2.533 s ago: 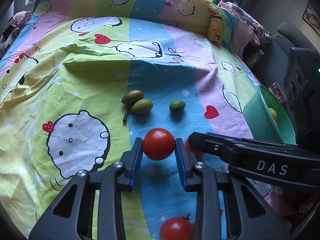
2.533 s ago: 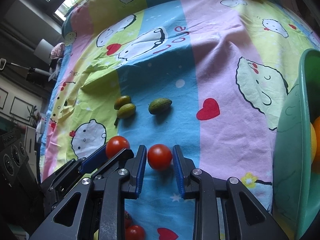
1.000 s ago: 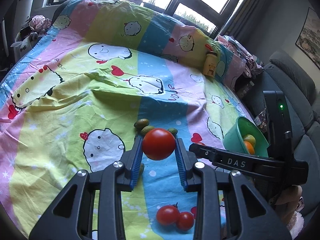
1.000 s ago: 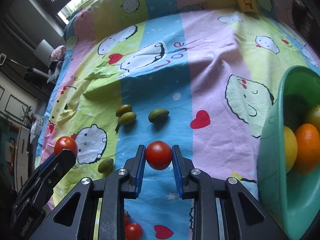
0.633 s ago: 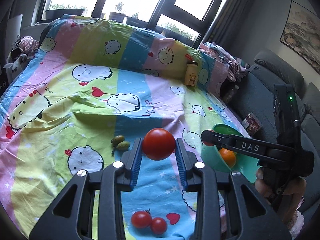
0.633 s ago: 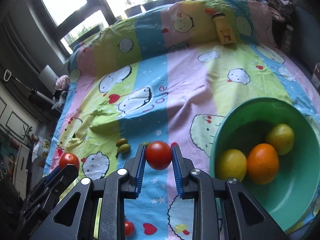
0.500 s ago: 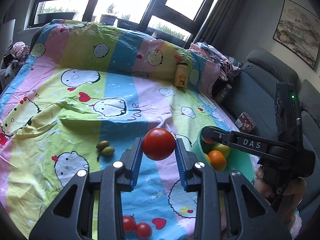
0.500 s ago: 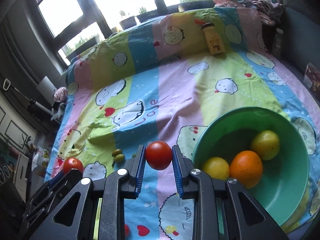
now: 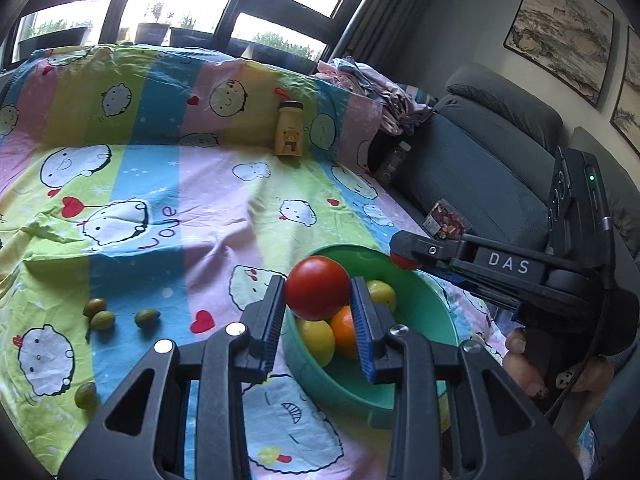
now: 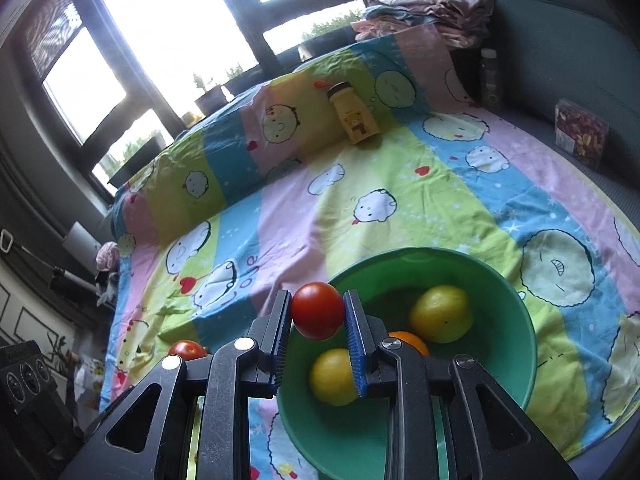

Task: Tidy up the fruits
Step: 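Lift and carry both tomatoes in the two tools over the green basin, then lower both tools into the basin and open them to release the tomatoes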

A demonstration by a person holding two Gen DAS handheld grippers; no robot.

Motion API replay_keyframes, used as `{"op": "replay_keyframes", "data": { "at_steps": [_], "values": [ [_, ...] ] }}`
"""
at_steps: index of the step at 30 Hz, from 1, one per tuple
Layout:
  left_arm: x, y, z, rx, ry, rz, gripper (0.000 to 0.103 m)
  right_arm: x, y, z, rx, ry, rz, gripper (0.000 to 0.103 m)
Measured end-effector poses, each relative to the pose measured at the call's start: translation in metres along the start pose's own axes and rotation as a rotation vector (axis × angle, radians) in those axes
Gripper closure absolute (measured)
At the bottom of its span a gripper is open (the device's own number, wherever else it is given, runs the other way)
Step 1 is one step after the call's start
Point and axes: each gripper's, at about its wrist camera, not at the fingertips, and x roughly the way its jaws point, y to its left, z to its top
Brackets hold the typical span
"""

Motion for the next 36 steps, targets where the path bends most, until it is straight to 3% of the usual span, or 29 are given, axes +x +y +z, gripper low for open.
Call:
{"op": "replay_keyframes", "data": {
  "at_steps": [14,26,32,36],
  "values": [
    [0.065,-0.031,-0.017,0.045,0.163,-0.053,0.071,0.018,-0.055,0.006,0.145,0.074,0.015,0.076],
    [0.090,-0.031,-0.025,0.038,0.218,-0.041,0.071,0.044,-0.064,0.002,0.195,0.152,0.038,0.076],
    [0.093,-0.031,-0.027,0.040,0.207,-0.028,0.070,0.049,-0.063,0.001,0.190,0.172,0.032,0.076],
    [0.088,-0.029,-0.026,0.025,0.193,-0.047,0.056,0.049,-0.061,0.002,0.180,0.180,0.024,0.074]
  ]
}}
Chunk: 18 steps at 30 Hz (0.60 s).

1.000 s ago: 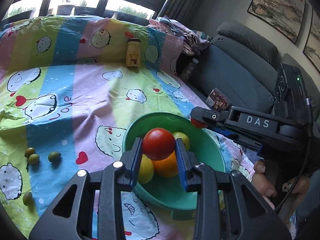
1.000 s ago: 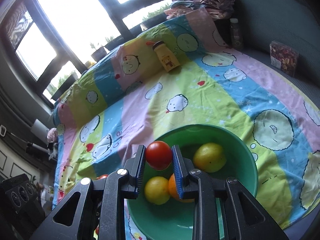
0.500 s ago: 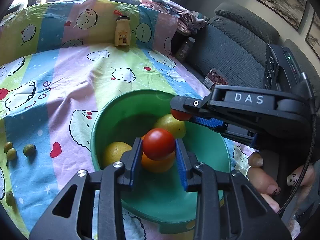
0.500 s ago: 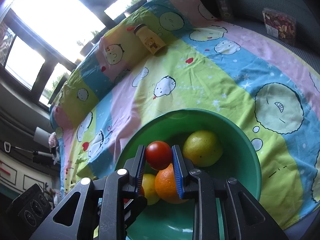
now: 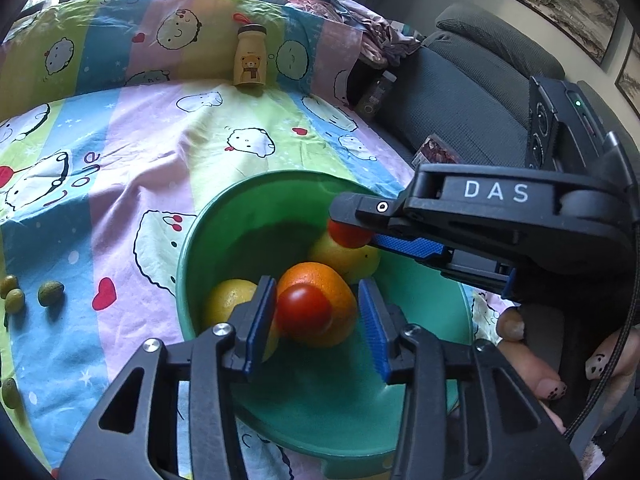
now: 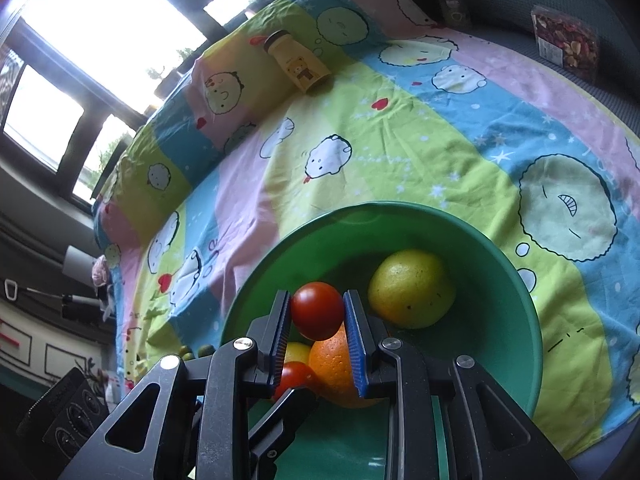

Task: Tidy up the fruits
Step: 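Lower both tools into the basin and open them to release the tomatoes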

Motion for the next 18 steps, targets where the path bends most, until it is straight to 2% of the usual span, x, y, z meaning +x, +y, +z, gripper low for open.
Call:
{"op": "replay_keyframes", "data": {
  "at_steps": [2,3,4,12,18],
  "values": [
    [-0.007,0.001,0.000,-0.001,-0.016,0.002,0.052,-0.002,0.002,0.000,-0.013,-0.009,-0.012,0.064],
    [-0.011,0.002,0.000,-0.001,-0.027,0.005,0.050,-0.004,0.004,0.000,-0.019,-0.019,-0.018,0.055],
    [-0.016,0.003,0.000,-0.003,-0.038,0.007,0.047,-0.006,0.004,-0.001,-0.022,-0.030,-0.019,0.052],
    [-0.062,0.021,-0.003,-0.031,-0.108,0.054,0.032,-0.017,0.021,-0.004,-0.059,-0.068,-0.017,0.051],
    [-0.105,0.051,-0.016,-0.064,-0.154,0.185,0.024,-0.017,0.047,-0.013,-0.124,-0.067,-0.005,0.047]
  ]
}}
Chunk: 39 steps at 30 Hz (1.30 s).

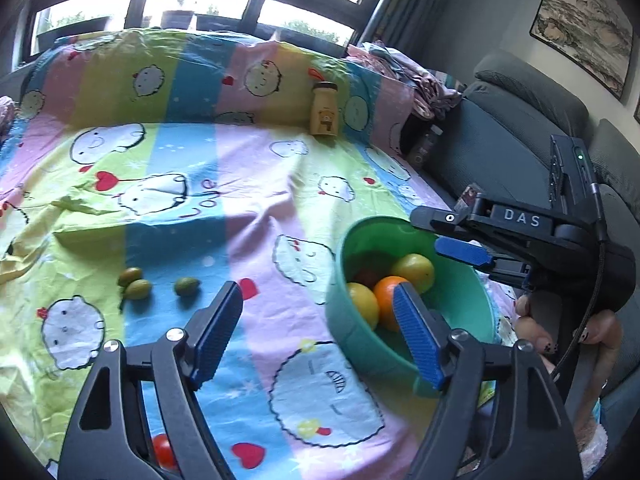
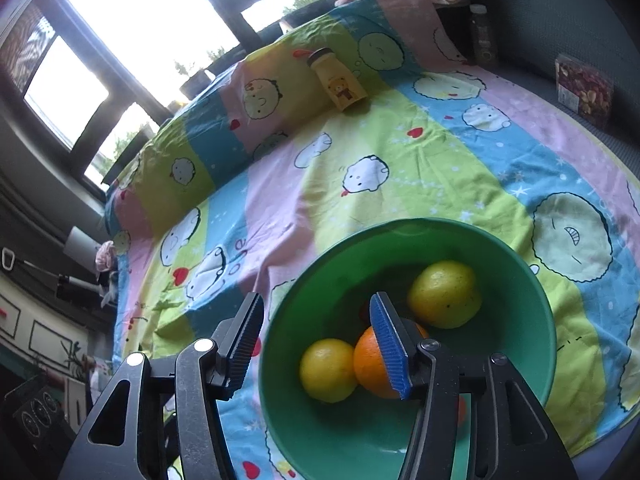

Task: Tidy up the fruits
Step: 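Move both tools to the olives and close each on one olive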

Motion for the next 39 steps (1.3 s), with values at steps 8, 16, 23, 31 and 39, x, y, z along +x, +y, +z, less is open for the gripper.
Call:
{"op": "replay_keyframes", "data": {
  "at_steps": [8,16,23,31,39],
  "values": [
    [-0.034,0.060,-0.016,-0.065,-0.011,0.169,0.024,0.009,0.051,-0.017,-0.129,0.041,0.049,0.047],
    [-0.042,0.115,-0.041,-0.165,0.030,0.228,0.025,0.036,0.100,-0.042,-0.245,0.143,0.120,0.047],
    [-0.021,0.129,-0.048,-0.164,0.078,0.216,0.030,0.079,0.128,-0.061,-0.321,0.211,0.103,0.047],
    [0.000,0.146,-0.049,-0.206,0.136,0.223,0.046,0.141,0.137,-0.067,-0.326,0.290,0.035,0.051],
    [0.011,0.148,-0.051,-0.218,0.171,0.198,0.060,0.173,0.141,-0.070,-0.352,0.318,-0.046,0.063]
  ]
}}
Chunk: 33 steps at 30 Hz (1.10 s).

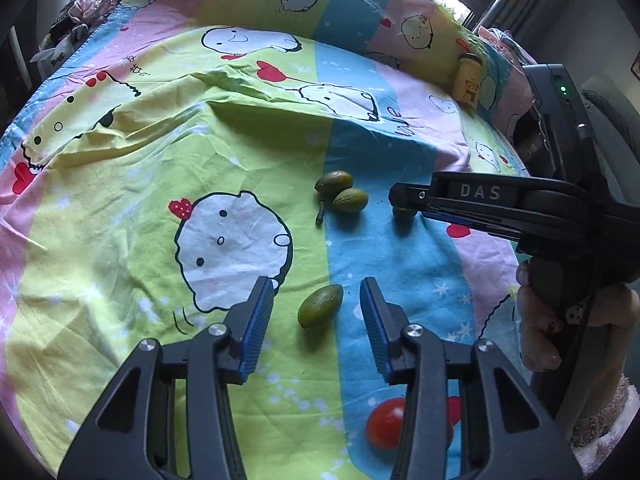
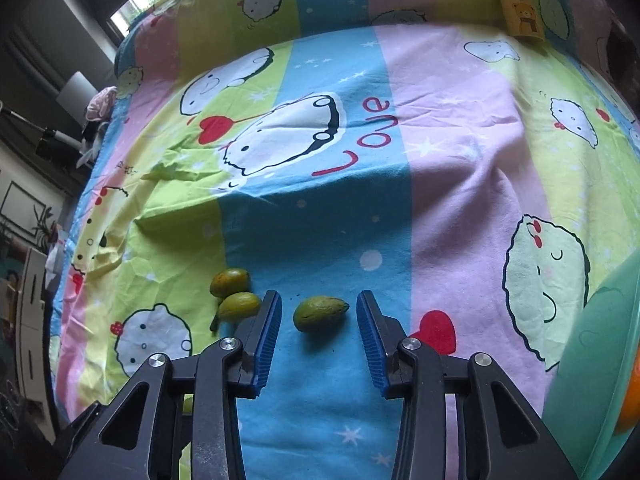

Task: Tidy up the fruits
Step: 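Move both tools to the olives and close each on one olive, then lift and carry the olives in both tools over the green basin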

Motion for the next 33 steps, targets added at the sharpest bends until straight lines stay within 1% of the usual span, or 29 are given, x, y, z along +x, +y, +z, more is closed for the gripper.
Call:
{"op": "replay_keyframes", "data": {
  "at_steps": [3,4,6,11,12,25,33],
  "values": [
    [0.002,-0.001,-0.001,0.005,0.010,-0.012,0.063,0.002,-0.002,0.000,0.003,0.002,-0.005,0.064],
    [0.003,-0.001,-0.001,0.005,0.013,-0.015,0.068,0.003,-0.002,0.000,0.006,0.001,-0.005,0.065],
    [0.006,-0.001,-0.002,-0.002,0.028,-0.016,0.073,0.004,-0.005,0.001,0.015,0.000,-0.007,0.067],
    [0.009,-0.002,-0.003,-0.009,0.030,-0.016,0.079,0.005,-0.004,0.001,0.018,-0.003,-0.004,0.072],
    [0.009,-0.002,-0.003,-0.009,0.029,-0.014,0.083,0.005,-0.005,0.001,0.019,-0.005,-0.004,0.072],
    [0.008,0.002,-0.004,-0.032,0.029,-0.018,0.085,0.006,0.003,-0.001,-0.011,-0.026,-0.041,0.072],
    [0.004,-0.001,-0.005,-0.034,0.020,-0.038,0.085,0.007,0.012,-0.004,-0.074,-0.045,-0.095,0.072]
  ]
}}
